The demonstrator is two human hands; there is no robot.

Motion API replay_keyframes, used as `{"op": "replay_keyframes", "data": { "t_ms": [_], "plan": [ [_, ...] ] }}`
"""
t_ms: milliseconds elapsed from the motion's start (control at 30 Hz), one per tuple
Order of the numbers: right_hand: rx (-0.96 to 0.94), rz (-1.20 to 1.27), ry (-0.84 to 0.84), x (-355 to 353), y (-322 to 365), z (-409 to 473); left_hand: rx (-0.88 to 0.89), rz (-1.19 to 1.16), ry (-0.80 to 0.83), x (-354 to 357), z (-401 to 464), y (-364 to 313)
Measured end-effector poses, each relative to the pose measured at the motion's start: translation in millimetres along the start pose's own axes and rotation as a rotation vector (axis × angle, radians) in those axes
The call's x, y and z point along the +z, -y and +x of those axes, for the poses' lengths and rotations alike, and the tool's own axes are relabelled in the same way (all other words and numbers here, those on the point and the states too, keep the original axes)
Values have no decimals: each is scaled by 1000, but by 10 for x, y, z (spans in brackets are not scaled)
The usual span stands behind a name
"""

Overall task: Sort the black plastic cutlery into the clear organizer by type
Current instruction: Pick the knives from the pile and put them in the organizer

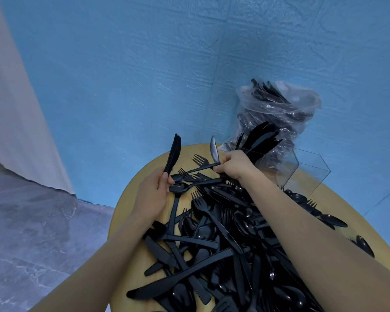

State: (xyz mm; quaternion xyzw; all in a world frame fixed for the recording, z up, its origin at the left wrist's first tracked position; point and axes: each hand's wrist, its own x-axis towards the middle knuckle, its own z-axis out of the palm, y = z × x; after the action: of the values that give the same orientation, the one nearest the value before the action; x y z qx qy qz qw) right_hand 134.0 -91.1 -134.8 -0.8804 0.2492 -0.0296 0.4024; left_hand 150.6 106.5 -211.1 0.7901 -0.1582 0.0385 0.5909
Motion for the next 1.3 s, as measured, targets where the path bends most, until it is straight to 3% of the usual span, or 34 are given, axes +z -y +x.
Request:
{"op": "replay_keyframes", "data": {
  "t_ms": [167, 367, 533, 733, 800, 900, 967, 1100, 1300],
  "plan": [
    [-20, 176, -131, -102, -122, -149, 20, 12, 12, 0, -22, -22],
    [-135, 173, -313, -246, -194, -328, 24, 27, 11, 5, -23, -35],
    [-135, 221, -343, -338, -258, -387, 29, 49, 22, 13, -21, -23],
    [-453, 76, -562, -436, -148, -632, 14, 50, 31, 10, -22, -30],
    [-552, -31, -457, -429, -62, -734, 11, 46, 34, 11, -18, -31],
    [-497, -334, -121, -270, -83, -844, 10, 48, 37, 14, -20, -28],
    [-470, -507, -19, -154, -184, -862, 7, 49, 36, 14, -22, -21],
    [-341, -700, 60, -51, -271, -820, 4, 53, 46, 14, -10, -20],
    [-322, -650, 33, 20, -264, -746, 3, 88, 63, 3, -12, -33]
  ]
}}
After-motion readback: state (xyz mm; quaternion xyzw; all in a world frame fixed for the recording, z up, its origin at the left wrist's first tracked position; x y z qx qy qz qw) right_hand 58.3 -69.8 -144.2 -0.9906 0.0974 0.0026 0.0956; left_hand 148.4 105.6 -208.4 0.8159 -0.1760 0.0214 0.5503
